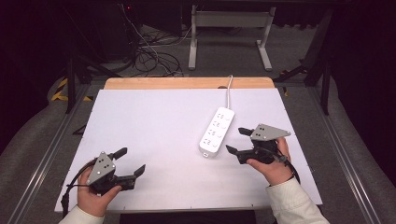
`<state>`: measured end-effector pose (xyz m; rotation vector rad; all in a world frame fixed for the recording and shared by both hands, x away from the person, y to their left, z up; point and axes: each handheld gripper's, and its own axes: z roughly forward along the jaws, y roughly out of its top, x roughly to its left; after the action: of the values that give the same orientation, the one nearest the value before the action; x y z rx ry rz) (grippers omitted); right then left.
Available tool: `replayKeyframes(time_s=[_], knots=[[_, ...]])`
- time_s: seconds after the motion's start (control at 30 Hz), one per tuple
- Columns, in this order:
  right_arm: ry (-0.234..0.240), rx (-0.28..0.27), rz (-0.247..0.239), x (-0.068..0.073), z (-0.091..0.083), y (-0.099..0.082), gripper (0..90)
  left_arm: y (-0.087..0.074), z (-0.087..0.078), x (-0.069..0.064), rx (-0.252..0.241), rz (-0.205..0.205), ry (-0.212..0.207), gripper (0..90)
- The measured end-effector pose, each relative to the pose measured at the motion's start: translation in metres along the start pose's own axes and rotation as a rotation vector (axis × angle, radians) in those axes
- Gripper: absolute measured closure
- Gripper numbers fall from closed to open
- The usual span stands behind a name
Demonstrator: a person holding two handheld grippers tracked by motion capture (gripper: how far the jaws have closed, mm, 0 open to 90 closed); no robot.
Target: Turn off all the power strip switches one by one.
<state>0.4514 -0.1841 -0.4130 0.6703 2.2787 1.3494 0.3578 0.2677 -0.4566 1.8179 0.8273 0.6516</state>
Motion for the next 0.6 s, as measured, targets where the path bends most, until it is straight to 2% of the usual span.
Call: replayKeyframes(time_s=[0.2, 0.4, 0.43, 0.47, 0.53, 0.57, 0.6], knots=[[0.003, 0.003, -0.012, -0.001, 0.014, 0.005, 24.7, -0.001, 0.0, 0.0, -0.004, -0.012, 0.002, 14.4], [0.014, -0.002, 0.017, -0.005, 0.027, 0.008, 27.3, -0.001, 0.001, 0.001, 0.004, -0.004, 0.001, 14.1], [0.019, 0.003, 0.008, -0.006, 0.032, 0.009, 35.3, -0.001, 0.001, 0.0, -0.001, -0.009, 0.003, 14.1], [0.019, 0.003, 0.008, -0.006, 0.032, 0.009, 35.3, -0.001, 0.001, 0.0, -0.001, -0.009, 0.003, 14.1], [0.006, 0.025, -0.023, -0.008, 0.036, 0.008, 44.9, -0.001, 0.0, 0.0, 0.002, -0.009, 0.001, 14.1], [0.028, 0.047, -0.025, -0.008, 0.042, 0.006, 57.4, -0.001, 0.0, 0.001, 0.006, -0.004, -0.002, 14.1], [0.028, 0.047, -0.025, -0.008, 0.042, 0.006, 57.4, -0.002, 0.001, 0.001, 0.004, -0.008, -0.001, 14.1]])
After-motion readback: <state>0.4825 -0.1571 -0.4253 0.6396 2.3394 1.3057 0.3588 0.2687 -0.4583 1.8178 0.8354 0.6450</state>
